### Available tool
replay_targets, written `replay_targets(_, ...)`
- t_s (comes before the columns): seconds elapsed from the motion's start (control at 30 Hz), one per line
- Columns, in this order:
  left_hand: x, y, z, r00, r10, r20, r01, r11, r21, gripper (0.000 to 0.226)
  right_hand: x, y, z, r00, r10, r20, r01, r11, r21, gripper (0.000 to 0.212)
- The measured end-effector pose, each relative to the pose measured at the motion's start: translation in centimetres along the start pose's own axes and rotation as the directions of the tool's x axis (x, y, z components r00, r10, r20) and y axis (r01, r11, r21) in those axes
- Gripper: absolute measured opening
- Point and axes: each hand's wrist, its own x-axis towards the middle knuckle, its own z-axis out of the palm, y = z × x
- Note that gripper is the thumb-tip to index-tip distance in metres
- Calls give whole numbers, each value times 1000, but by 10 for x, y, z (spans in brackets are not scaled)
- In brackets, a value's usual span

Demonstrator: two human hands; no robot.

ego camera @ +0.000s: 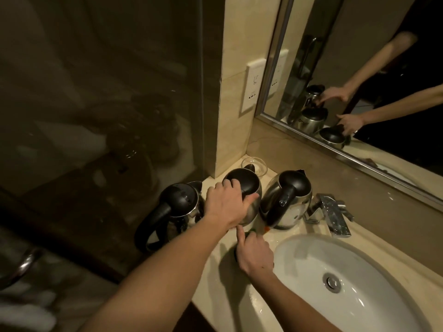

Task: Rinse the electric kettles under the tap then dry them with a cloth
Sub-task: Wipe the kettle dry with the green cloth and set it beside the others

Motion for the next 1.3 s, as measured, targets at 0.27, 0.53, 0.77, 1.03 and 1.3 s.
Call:
replay_targets(0.27,-49,-96,-32,995,-28,-101,33,998,55,65,-40,-1,0,999,-42,-4,41,983,-179,70)
replay_targets(0.53,-82,-163,1,944,-331,-12,316,910,-267,64,-63,-14,4,999,-32,-11,28,967,-253,71)
replay_targets(0.77,-72,-163,38,819,-538,200,504,508,-698,63,-68,-16,6,998,-5,-58,-11,963,-270,71)
replay_targets(1.03,-65,-165,43,798,-474,371,536,279,-797,54,-73,-22,-2,994,33,-102,-58,966,-252,66)
replay_targets(1.3,-80,-153,44,775,-502,383,577,316,-753,79,-78,-42,-4,977,137,-162,-146,988,-44,62)
